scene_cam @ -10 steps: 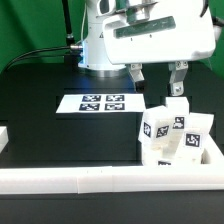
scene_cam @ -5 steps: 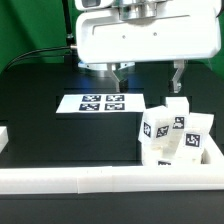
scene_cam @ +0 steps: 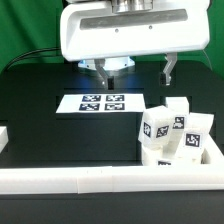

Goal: Assemble stool

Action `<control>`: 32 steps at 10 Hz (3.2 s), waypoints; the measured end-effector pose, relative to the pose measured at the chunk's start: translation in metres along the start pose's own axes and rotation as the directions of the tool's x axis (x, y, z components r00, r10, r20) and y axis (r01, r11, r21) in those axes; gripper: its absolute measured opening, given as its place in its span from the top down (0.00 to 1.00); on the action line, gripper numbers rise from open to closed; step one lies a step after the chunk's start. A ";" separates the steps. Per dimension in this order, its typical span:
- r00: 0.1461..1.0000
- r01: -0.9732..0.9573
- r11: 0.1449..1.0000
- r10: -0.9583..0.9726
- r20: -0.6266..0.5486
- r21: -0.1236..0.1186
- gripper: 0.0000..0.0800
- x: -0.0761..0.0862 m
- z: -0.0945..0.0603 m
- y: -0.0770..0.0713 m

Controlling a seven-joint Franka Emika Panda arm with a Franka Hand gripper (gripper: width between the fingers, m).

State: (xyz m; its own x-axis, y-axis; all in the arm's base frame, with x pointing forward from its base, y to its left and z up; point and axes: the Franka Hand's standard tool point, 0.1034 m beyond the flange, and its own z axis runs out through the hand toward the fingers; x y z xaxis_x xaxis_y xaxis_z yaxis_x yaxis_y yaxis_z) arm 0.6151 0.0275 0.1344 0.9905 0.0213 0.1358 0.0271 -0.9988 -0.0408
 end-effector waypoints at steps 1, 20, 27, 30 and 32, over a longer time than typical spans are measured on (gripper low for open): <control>0.993 0.120 0.993 -0.121 -0.014 -0.021 0.19 0.002 0.005 -0.008; 0.948 0.176 0.983 -0.186 0.260 0.059 0.19 0.000 0.028 -0.024; 0.949 0.164 0.986 -0.169 0.266 0.039 0.19 -0.004 0.045 -0.015; 0.951 0.150 0.988 -0.151 0.271 0.025 0.19 -0.007 0.056 -0.015; 0.951 0.144 0.989 -0.143 0.274 0.017 0.20 -0.008 0.056 -0.019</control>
Offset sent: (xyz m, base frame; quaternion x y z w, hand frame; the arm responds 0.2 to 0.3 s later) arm 0.0244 0.0257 -0.0150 0.0154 0.0113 -0.2365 0.9714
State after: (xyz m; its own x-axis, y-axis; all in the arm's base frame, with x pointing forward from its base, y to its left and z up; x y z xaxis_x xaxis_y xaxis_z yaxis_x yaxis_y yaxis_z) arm 0.6146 0.0490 0.0786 0.9751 0.1751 -0.1362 0.1716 -0.9845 -0.0373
